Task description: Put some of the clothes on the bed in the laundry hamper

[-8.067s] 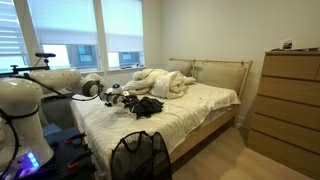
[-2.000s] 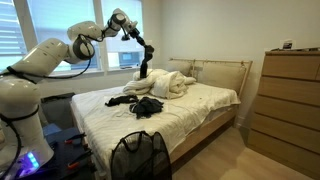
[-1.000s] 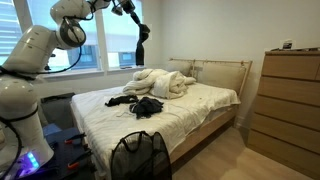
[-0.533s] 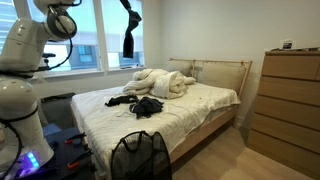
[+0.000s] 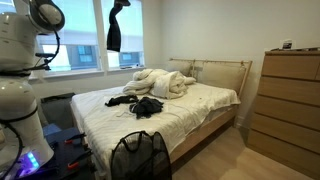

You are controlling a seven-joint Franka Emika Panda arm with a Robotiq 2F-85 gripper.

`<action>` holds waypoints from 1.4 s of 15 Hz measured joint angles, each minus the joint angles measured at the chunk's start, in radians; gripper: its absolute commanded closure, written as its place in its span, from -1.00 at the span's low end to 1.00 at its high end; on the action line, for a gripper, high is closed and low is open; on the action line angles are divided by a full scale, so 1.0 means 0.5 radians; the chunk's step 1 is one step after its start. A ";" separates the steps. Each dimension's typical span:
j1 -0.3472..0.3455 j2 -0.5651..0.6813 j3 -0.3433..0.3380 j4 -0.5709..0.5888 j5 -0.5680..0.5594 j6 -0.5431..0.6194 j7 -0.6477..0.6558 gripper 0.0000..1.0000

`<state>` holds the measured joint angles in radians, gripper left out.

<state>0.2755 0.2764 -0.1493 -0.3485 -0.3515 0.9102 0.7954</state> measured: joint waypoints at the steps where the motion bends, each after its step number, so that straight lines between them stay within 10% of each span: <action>1: -0.008 -0.024 -0.005 -0.001 -0.038 -0.026 0.008 0.98; 5: -0.003 -0.062 -0.046 -0.001 -0.347 0.016 0.036 0.90; 21: -0.045 0.030 -0.056 -0.017 -0.356 0.403 0.297 0.98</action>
<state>0.2530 0.2913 -0.1775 -0.3570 -0.5294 1.1115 0.9438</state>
